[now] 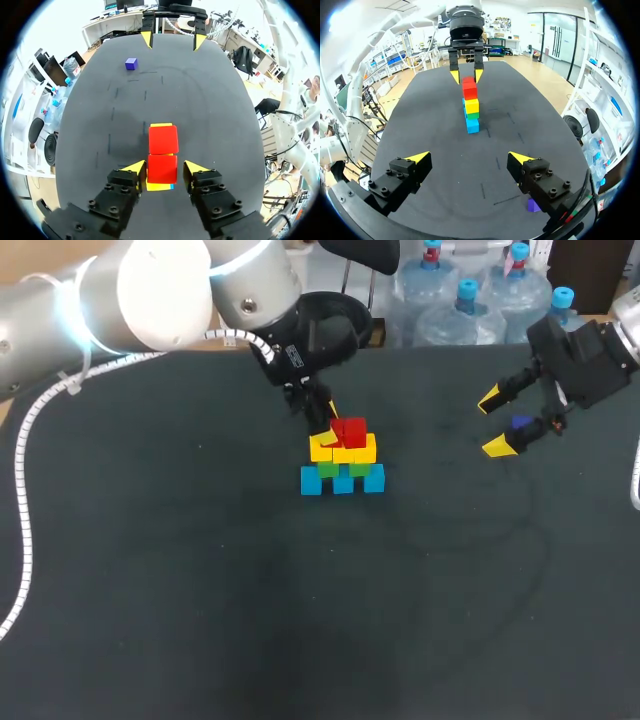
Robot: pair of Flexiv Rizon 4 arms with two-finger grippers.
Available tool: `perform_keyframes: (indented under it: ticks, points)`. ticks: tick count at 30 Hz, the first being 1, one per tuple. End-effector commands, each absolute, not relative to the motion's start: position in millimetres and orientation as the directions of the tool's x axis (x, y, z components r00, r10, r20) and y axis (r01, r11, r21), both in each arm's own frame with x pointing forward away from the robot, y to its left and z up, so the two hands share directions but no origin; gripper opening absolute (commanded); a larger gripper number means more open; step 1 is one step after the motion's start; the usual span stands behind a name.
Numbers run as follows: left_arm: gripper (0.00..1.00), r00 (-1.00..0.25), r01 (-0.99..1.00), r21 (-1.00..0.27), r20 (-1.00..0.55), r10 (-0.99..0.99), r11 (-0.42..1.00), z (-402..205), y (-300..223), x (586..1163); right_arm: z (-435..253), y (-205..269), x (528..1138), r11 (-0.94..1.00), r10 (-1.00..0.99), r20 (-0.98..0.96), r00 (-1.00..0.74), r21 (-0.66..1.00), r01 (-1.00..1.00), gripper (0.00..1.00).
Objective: Place the blue cubes, place green cubes on the blue cubes, place the yellow cubes on the green cubes, then place the red cubes on the yellow cubes, and place purple cube on the red cubes.
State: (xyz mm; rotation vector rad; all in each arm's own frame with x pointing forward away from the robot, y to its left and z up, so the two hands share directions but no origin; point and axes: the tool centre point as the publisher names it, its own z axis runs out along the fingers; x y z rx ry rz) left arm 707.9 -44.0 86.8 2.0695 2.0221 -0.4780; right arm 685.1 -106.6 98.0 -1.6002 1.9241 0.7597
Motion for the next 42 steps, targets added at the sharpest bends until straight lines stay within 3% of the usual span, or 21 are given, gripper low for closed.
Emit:
perform_keyframes:
  ticks: [1,10,11,12,37,39,42]
  points:
    - [0.49,0.007,0.996,-0.079,-0.365,0.931,-0.039,87.4,-44.7,710.2,97.3,-106.3,686.1,0.143,-0.692,-0.702,-0.166,0.092,-0.986,1.0]
    - [0.51,0.008,0.996,-0.078,-0.365,0.931,-0.039,88.2,-45.0,710.5,97.3,-106.3,686.1,0.143,-0.692,-0.702,-0.166,0.092,-0.986,1.0]
    - [0.7,0.008,0.996,-0.078,-0.364,0.931,-0.039,88.6,-45.2,710.4,97.3,-106.3,686.1,0.143,-0.692,-0.702,-0.166,0.092,-0.986,1.0]
    - [1.0,0.008,0.996,-0.077,-0.365,0.931,-0.039,89.2,-45.2,710.1,97.3,-106.3,686.1,0.143,-0.692,-0.702,-0.166,0.092,-0.986,1.0]
    - [1.0,0.0,1.0,-0.019,-0.389,0.921,-0.009,113.2,-14.2,698.0,97.3,-106.3,686.1,0.143,-0.692,-0.702,-0.166,0.092,-0.986,1.0]
    - [0.76,-0.003,1.0,-0.019,-0.389,0.921,-0.005,112.1,-10.2,696.5,97.3,-106.3,686.1,0.143,-0.692,-0.702,-0.166,0.092,-0.986,1.0]
    - [0.25,-0.007,1.0,-0.017,-0.392,0.92,0.001,110.8,-6.4,695.1,97.3,-106.3,686.1,0.143,-0.692,-0.702,-0.166,0.092,-0.986,1.0]
